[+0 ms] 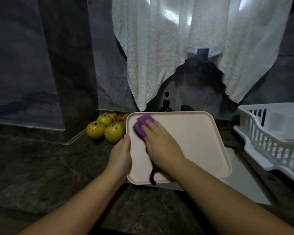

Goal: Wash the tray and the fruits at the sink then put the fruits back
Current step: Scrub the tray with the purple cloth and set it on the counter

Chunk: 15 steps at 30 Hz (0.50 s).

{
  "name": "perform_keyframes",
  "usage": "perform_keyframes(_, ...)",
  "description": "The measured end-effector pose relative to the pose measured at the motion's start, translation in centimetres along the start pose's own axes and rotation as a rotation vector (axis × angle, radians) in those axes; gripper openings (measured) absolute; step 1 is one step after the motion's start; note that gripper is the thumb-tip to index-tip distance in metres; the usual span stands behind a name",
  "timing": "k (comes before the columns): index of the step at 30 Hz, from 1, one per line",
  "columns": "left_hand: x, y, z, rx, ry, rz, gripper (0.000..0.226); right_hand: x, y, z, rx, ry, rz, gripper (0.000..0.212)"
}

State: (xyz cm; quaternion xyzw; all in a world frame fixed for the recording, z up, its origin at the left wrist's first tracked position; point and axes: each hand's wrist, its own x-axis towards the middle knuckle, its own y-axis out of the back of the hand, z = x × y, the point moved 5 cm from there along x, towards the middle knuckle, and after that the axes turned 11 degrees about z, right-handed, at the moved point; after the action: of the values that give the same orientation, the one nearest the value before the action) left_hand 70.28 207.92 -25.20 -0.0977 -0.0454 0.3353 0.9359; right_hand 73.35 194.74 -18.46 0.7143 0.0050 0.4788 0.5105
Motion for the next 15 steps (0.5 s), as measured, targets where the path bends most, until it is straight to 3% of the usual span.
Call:
perform_keyframes(3, -0.2, 0.3, -0.2, 0.048, -0.010, -0.029, 0.038, -0.7, 0.7, 2.6, -0.014, -0.230, 0.059, 0.055)
perform_keyframes(5, -0.8, -0.1, -0.3, 0.034, -0.020, -0.039, 0.038, -0.3, 0.5, 1.8, 0.007, -0.289, 0.076, 0.056)
perform_keyframes(10, -1.1, -0.4, -0.5, -0.002, -0.020, -0.021, 0.041, 0.5, -1.6, -4.5, 0.069, -0.100, -0.013, 0.060)
perform_keyframes(15, -0.5, 0.4, 0.7, -0.113, 0.051, 0.041, 0.043, -0.5, -2.0, -6.6, 0.013, -0.008, -0.037, 0.066)
